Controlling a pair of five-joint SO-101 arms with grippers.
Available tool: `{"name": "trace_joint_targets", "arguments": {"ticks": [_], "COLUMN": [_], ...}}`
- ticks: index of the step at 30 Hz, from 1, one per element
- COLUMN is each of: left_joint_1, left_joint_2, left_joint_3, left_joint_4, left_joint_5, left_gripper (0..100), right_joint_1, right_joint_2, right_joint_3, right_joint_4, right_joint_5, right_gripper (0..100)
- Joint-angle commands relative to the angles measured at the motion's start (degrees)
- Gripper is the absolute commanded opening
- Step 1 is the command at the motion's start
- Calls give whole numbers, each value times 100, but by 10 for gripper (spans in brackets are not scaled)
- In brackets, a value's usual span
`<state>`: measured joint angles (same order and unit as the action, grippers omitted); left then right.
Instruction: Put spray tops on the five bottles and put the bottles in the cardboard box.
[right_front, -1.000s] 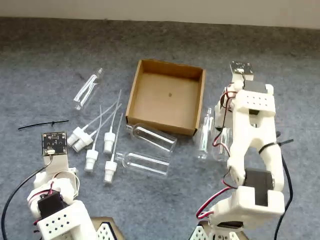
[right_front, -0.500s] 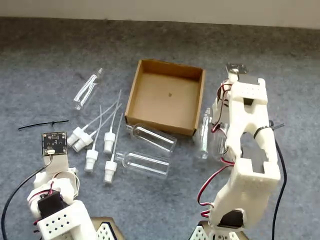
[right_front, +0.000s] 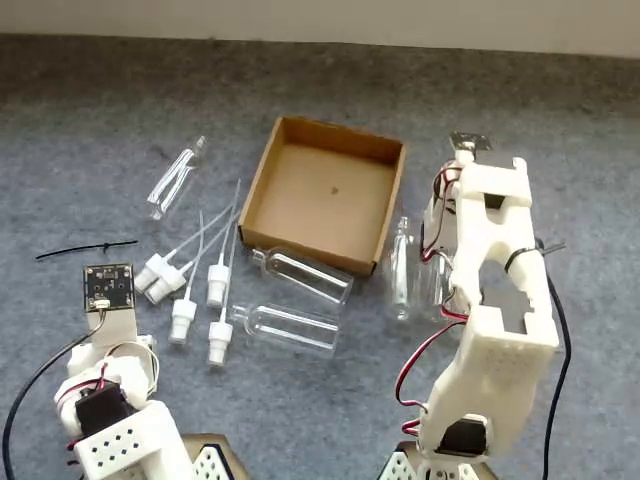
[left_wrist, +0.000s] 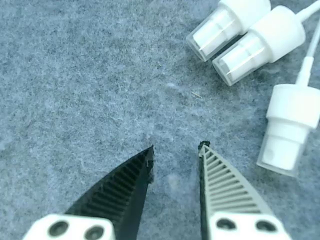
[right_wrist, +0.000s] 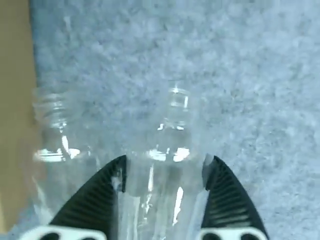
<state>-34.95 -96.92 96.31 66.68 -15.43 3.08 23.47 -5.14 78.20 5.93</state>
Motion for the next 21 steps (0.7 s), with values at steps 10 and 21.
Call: {"name": "trace_joint_targets", "arguments": {"ticks": [10,21], "left_joint_1": [-13,382], "left_joint_2": [-92,-84], "left_joint_3": [119,119], "left_joint_4": [35,35], "left_joint_5": [-35,-35], "left_gripper": [151,152], "right_joint_1": [866,22], "right_joint_2": [-127,-2237], "right_joint_3": [-1666,-1815], "right_joint_4": [1332,2281], "right_joint_5": [695,589], "right_gripper": [44,19]}}
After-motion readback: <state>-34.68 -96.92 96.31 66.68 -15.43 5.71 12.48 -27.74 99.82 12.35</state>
